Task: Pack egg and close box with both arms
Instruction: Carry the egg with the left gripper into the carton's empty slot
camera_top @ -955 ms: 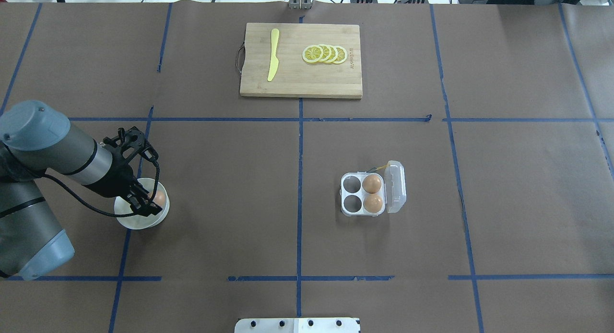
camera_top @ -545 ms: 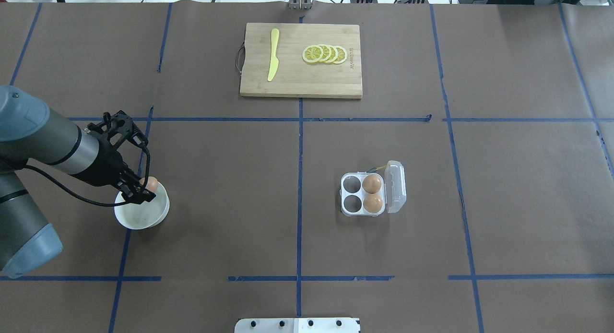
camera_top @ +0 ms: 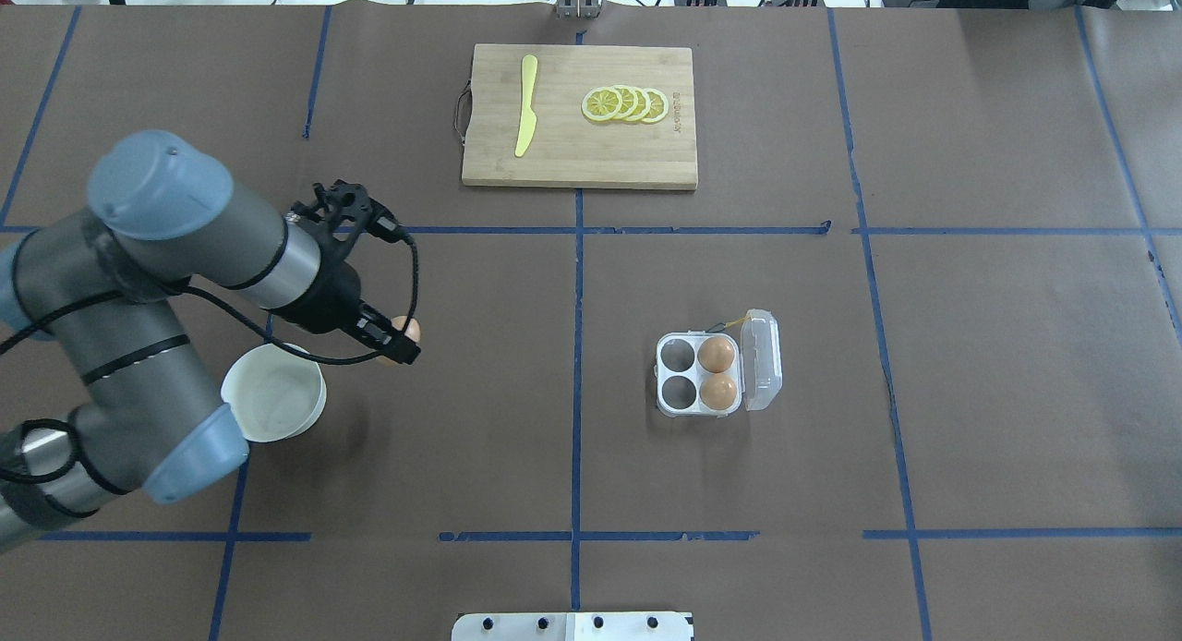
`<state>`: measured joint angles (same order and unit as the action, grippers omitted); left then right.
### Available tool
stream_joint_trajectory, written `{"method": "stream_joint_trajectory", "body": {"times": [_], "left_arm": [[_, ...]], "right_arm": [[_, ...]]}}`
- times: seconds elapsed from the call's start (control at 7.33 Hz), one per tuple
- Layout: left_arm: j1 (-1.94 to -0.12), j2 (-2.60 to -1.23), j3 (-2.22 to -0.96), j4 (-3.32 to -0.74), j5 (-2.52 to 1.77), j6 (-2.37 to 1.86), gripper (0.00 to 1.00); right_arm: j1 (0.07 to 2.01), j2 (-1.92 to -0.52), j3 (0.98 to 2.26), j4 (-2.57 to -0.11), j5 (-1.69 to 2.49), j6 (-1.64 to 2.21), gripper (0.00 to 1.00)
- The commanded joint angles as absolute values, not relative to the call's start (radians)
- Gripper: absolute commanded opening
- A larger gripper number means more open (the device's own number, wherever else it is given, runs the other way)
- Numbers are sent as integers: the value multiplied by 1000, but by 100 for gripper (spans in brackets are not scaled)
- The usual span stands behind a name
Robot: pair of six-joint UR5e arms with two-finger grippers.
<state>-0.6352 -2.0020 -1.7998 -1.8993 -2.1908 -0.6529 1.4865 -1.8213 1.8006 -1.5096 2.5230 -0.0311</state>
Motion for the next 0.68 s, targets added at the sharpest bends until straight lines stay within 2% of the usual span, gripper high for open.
{"method": "stream_joint_trajectory", "body": {"times": [0.0,0.14,0.55], "left_arm": [[-524,-2216,-1659,-1910,-2112,-874,0],[-459,-2334,-1564,-1914,-2062,-973,0],[-420,-2512,-1372,-1997,-2007,-1124,0]], "right_arm": [[1486,-1819,1801,-1509,2523,-31,100],[1486,-1818,1801,-1509,2523,-31,100],[1486,-1818,1804,-1508,2522,-29,100]]}}
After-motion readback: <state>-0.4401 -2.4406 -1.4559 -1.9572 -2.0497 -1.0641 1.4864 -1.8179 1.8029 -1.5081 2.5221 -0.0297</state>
